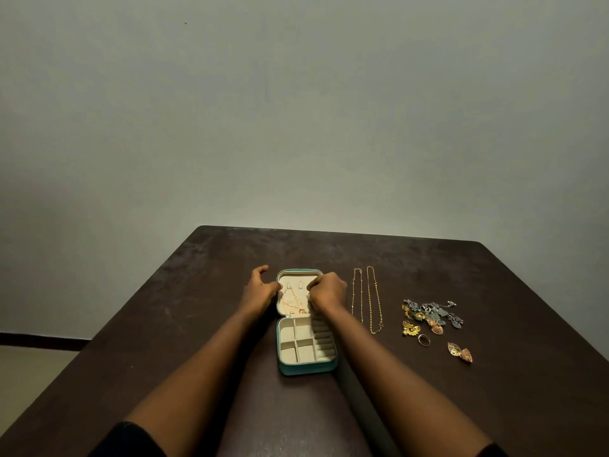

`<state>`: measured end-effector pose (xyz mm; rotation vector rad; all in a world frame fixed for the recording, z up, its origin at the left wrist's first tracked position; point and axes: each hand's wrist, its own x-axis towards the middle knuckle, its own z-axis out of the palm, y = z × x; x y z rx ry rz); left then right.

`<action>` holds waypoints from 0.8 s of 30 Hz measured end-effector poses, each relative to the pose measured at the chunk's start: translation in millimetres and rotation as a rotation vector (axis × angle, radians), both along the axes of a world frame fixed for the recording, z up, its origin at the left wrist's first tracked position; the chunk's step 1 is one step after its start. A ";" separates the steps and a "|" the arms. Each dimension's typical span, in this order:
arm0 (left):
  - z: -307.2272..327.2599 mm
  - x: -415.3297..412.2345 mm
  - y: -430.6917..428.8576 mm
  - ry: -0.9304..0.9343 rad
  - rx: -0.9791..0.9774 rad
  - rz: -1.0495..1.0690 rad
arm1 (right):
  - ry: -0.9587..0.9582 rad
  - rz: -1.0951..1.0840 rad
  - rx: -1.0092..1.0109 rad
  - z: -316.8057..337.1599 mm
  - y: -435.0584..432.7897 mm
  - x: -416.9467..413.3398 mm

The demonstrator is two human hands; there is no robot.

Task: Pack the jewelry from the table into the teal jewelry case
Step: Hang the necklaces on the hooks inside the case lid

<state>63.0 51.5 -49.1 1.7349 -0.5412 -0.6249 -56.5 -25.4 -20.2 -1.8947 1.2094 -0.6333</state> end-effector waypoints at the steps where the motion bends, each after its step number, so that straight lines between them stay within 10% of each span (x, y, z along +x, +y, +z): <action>1: -3.2 2.9 -2.8 0.038 0.015 0.016 | -0.014 -0.007 0.004 -0.2 -1.2 -0.6; 19: 34.3 -53.8 0.1 0.516 -0.608 -0.073 | 0.043 0.123 -0.847 -11.7 9.8 -34.8; 24: 37.2 -60.1 -1.3 0.580 -0.633 -0.079 | 0.005 0.161 -0.708 -12.8 23.6 -28.5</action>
